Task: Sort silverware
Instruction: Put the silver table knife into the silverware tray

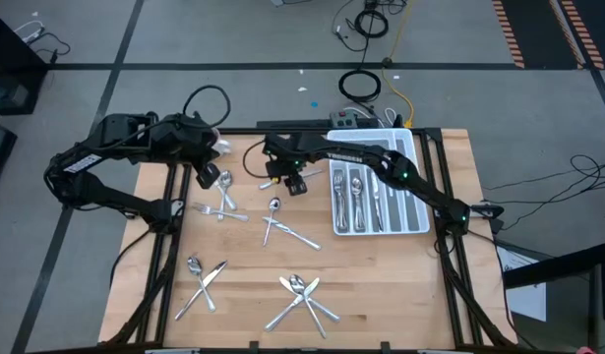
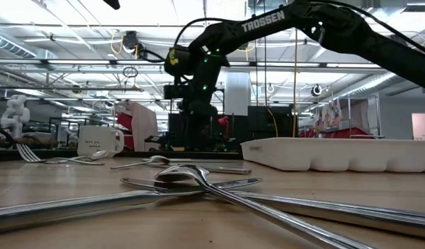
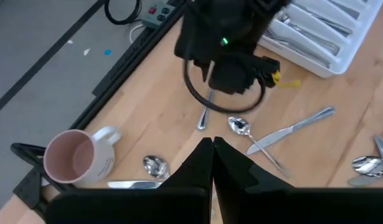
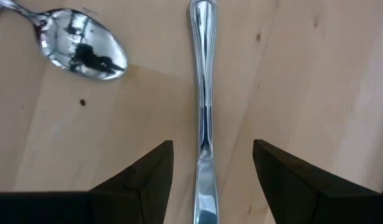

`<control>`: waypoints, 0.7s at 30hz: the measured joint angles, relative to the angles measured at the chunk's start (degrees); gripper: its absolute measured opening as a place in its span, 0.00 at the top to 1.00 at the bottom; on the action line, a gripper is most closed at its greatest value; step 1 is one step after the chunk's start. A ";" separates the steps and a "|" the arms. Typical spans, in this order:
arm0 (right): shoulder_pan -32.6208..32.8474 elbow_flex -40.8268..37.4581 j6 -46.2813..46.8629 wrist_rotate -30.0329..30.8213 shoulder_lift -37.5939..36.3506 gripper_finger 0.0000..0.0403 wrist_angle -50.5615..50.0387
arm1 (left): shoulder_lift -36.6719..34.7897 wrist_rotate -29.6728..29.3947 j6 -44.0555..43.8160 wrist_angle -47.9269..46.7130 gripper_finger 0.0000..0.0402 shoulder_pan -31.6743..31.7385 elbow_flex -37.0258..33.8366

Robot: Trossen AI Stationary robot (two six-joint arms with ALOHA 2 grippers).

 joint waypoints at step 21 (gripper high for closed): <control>0.86 0.09 13.60 11.45 0.91 0.59 4.26 | 0.00 -1.10 2.26 0.13 0.97 0.00 -0.04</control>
